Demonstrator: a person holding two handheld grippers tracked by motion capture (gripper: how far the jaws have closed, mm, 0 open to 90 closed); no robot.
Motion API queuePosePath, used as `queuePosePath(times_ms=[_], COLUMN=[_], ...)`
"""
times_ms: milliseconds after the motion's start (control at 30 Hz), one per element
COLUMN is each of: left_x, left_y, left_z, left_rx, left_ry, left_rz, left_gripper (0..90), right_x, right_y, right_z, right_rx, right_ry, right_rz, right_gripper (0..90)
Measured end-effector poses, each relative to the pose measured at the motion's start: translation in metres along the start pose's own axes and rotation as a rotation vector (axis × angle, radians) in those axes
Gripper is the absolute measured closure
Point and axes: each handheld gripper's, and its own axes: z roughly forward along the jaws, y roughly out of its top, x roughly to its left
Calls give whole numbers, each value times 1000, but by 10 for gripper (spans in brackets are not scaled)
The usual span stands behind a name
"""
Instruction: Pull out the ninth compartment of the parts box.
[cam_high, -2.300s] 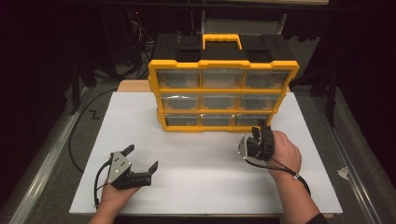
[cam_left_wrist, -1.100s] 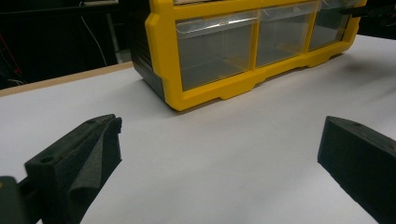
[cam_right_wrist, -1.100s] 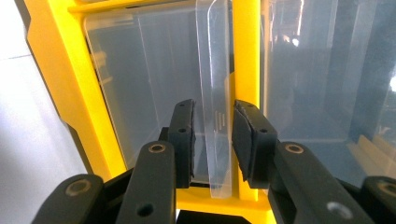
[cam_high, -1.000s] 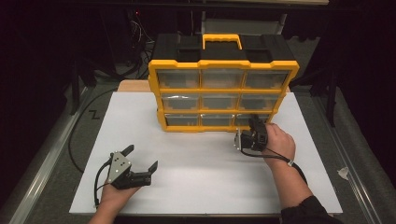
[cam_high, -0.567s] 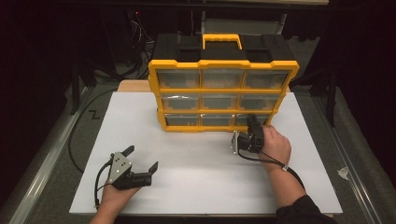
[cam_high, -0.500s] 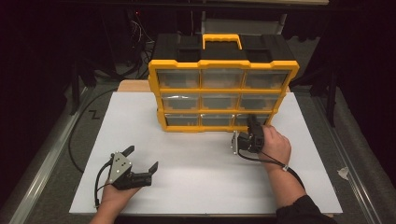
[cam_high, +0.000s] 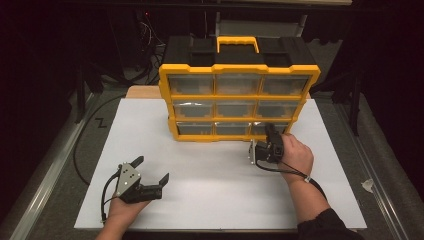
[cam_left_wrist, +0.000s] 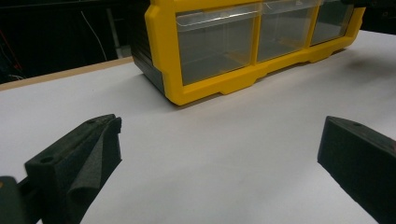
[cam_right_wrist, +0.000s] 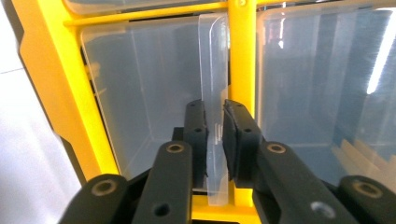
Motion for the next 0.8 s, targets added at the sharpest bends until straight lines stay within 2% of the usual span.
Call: queuePosePath(times_ms=[67,133,167,233,300,500,567,700,767,800], left_x=[0,-1,0,0,1,0,0,0,0,0], left_y=[0,0,0,0,0,0,0,0,0,0], left_z=[0,0,0,-1,-1,-2,-2,-2,-2,-2], left_rx=[0,1,0,-4,-3,-1,-2,-1,-1,-2], left_ry=[-3,-3,-3,0,1,-1,-1,-1,-2,-3], left_rz=[3,7,7,3,6,8,8,7,6,7], left_gripper=[2,2,2,2,2,2,2,2,2,2], right_x=[-1,0,0,-1,-1,0,-1,0,-1,-2], right_y=[0,0,0,-1,-1,-2,-2,-3,-2,-3], right_z=[0,0,-1,0,-2,-4,-4,-7,-6,-7], right_rx=[2,-4,8,-18,2,2,-5,1,-8,6], right_ry=[7,-12,-3,-17,-7,-11,-11,-2,-1,13], right_rz=[0,2,5,-14,-16,-13,-26,-13,-5,18], right_gripper=[827,826,826,827,828,829,828,827,815,738])
